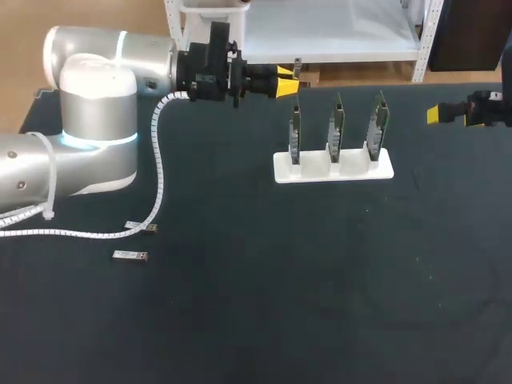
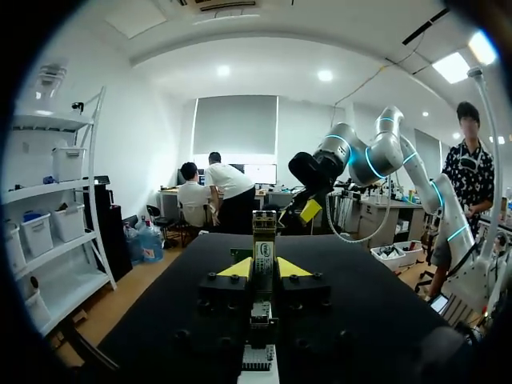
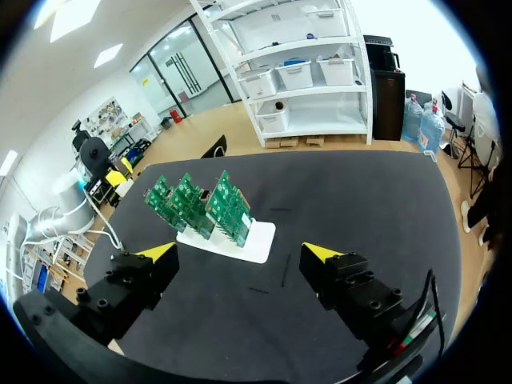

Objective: Pick up the optical module with the left hand, and insert it into the network port with the right hand.

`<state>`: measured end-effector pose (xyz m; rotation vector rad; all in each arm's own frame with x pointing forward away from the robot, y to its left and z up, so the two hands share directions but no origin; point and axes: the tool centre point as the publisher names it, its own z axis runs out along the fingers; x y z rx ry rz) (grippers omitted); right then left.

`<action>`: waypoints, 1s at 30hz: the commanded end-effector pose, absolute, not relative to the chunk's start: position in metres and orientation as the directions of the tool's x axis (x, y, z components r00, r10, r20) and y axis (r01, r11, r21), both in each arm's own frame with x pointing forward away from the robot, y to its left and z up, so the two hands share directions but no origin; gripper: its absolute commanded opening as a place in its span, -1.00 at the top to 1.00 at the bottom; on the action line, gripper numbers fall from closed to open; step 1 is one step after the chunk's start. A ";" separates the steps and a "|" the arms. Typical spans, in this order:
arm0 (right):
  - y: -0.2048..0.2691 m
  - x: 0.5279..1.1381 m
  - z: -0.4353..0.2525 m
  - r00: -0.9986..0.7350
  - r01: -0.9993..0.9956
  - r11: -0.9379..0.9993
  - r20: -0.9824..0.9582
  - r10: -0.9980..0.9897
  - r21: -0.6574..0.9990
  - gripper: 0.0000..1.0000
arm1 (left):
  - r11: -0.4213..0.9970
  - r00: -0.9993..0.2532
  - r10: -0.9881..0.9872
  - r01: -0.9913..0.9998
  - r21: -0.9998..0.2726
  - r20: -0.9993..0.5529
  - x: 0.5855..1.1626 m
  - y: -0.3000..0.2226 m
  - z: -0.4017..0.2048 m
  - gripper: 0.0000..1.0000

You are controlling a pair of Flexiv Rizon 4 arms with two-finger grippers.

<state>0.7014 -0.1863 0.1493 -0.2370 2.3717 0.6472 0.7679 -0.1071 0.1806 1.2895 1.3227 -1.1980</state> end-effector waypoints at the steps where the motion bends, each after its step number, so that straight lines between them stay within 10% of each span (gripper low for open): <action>1: -0.185 0.700 0.150 -0.767 -0.322 0.866 -0.642 0.000 0.384 -1.00 | -0.037 -0.048 0.105 0.998 -0.052 -0.993 0.775 -0.109 0.175 1.00; 30: -0.185 0.700 0.150 -0.767 -0.322 0.866 -0.642 0.000 0.384 -1.00 | -0.072 -0.090 0.107 0.993 -0.098 -0.990 0.766 -0.110 0.160 1.00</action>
